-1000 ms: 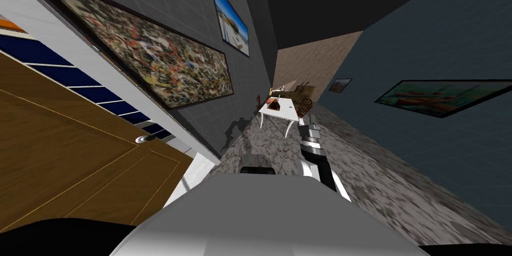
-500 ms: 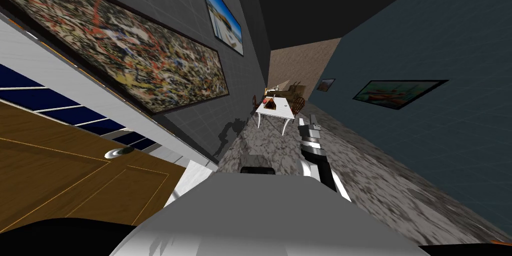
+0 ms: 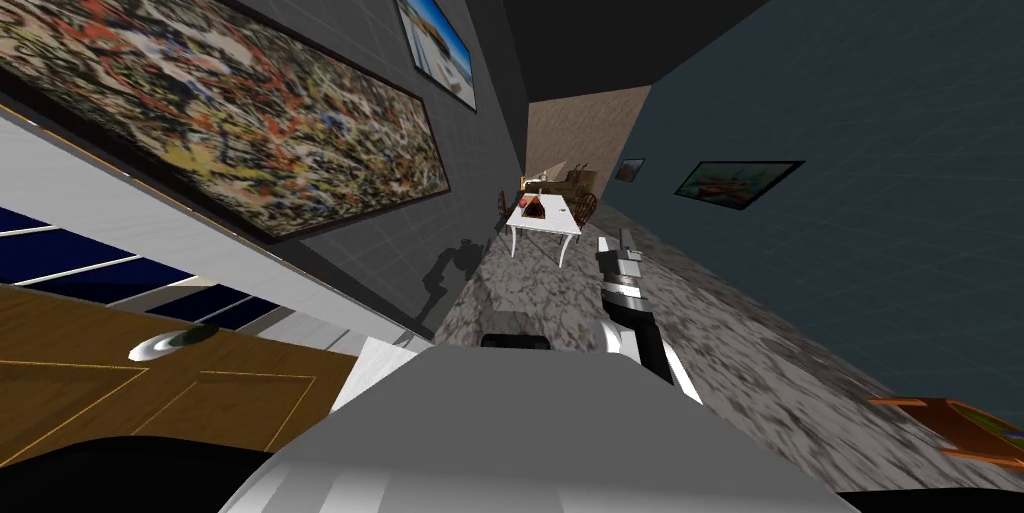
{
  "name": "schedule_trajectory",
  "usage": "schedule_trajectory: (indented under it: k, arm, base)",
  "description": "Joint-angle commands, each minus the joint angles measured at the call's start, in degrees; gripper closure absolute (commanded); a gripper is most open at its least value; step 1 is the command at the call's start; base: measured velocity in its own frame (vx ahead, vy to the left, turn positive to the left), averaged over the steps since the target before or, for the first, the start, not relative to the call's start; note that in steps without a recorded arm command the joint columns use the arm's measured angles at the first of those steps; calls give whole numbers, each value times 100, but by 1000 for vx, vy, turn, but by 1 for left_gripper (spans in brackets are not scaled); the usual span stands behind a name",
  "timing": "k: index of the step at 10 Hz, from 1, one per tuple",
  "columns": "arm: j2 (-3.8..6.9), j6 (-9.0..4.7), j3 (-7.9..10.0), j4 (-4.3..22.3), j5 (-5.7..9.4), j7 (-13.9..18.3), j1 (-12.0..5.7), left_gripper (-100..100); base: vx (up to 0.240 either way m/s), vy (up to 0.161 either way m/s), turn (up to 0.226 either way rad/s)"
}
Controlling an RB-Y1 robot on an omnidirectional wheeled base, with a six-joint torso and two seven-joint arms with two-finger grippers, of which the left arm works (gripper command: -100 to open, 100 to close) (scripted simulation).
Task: Push the door open
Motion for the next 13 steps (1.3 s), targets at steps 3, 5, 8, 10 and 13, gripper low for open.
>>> schedule_trajectory:
  k: [3,5,8,10,13]
  arm:
    - [31,-36,-64,89,-360,-96,-14,-100]
    - [59,-64,-98,109,-555,-140,-4,-100]
    - [100,-106,-150,138,-849,-207,10,-100]
    - [128,-134,-184,158,-1044,-252,19,-100]
    - [177,-178,-238,189,-1356,-323,27,-100]
  base:
    - [-8,118,-167]
    - [-7,134,-173]
    - [-14,120,-161]
    - [-8,110,-150]
    - [-34,162,-196]
